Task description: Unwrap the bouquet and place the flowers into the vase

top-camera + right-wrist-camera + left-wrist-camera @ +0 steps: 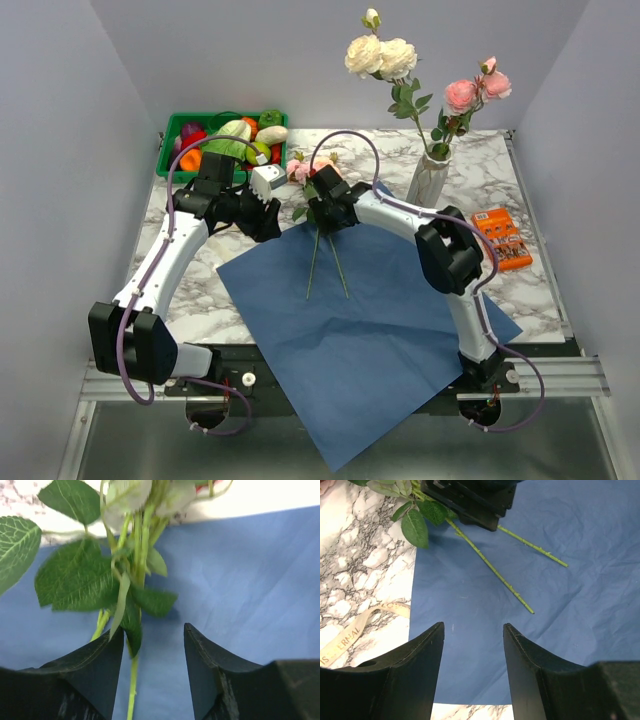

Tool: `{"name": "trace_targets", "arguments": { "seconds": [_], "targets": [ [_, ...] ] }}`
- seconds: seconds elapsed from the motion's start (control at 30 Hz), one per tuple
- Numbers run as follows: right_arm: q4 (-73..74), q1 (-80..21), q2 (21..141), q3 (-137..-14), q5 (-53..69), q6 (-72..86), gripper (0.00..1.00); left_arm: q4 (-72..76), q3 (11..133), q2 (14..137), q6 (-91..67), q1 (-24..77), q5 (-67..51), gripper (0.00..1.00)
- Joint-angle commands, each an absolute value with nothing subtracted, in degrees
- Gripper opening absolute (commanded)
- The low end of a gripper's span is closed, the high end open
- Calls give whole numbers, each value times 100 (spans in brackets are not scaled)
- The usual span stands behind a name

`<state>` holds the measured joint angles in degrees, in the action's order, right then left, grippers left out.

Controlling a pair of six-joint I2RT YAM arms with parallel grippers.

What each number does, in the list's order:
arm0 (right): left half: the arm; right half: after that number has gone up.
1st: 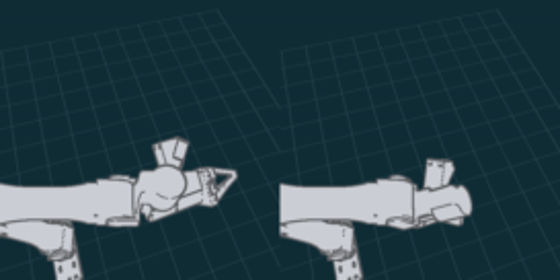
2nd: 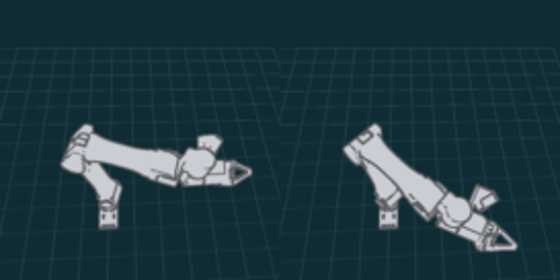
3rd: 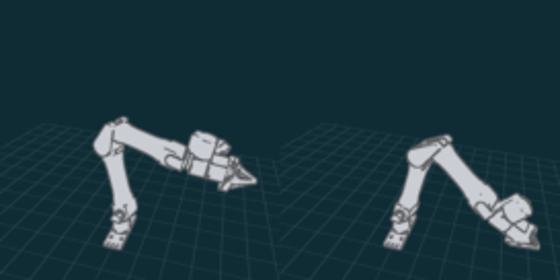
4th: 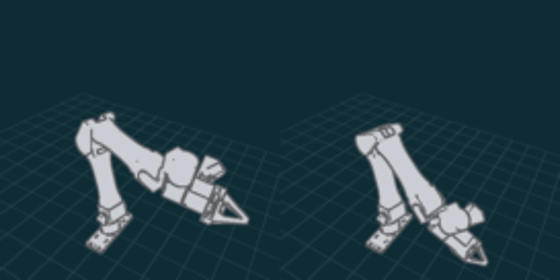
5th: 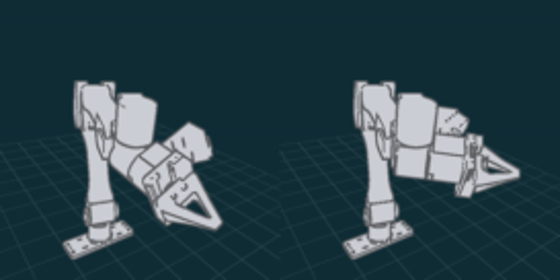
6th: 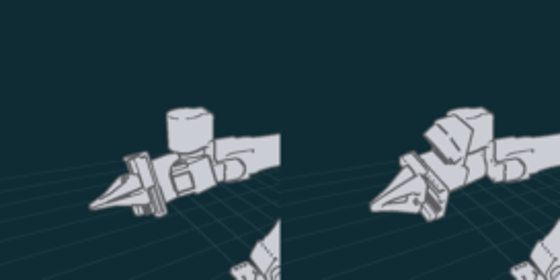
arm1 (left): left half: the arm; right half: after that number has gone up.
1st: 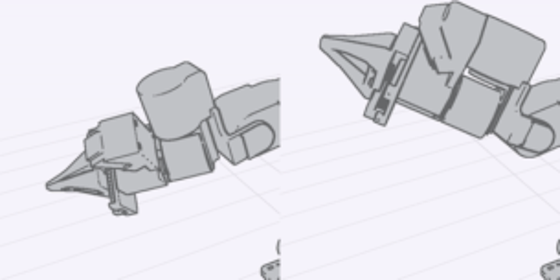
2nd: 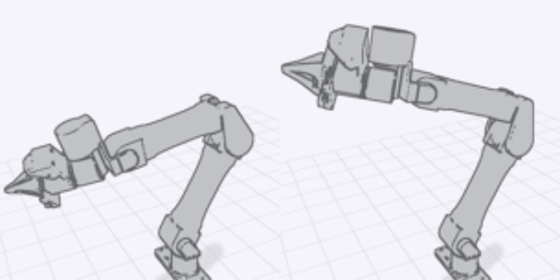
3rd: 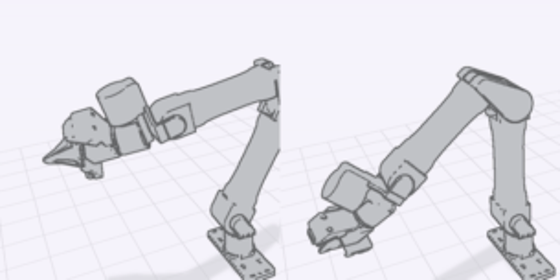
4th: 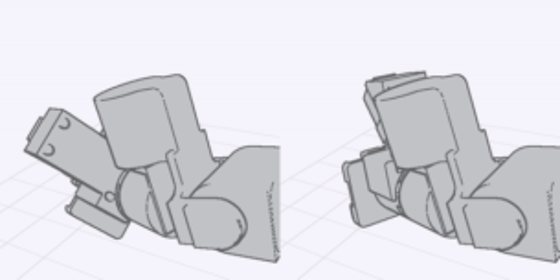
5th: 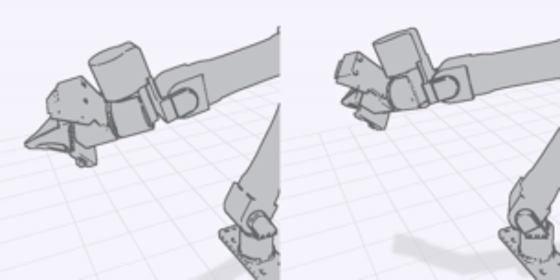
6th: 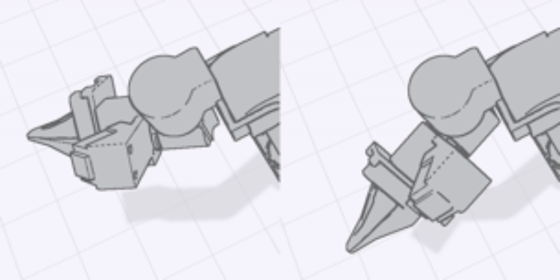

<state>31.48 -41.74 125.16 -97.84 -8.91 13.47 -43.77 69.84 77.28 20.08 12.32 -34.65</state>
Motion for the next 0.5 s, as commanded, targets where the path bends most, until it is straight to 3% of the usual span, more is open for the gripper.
{"name": "trace_targets", "arguments": {
  "seconds": [0.0,0.33,0.43,0.47],
  "targets": [
    [3542,-4166,12937,-10361,-756,1389,55,-4307,7066,7567,2030,1187,-3480,60],
    [3287,-4166,13087,-10310,-624,1459,24,-4394,7225,7602,1969,1187,-3366,60],
    [3270,-4166,12974,-10327,-606,1520,10,-4421,7277,7620,1951,1187,-3322,60],
    [3252,-4166,12894,-10310,-606,1564,1,-4430,7295,7629,1925,1178,-3296,60]
  ]
}}
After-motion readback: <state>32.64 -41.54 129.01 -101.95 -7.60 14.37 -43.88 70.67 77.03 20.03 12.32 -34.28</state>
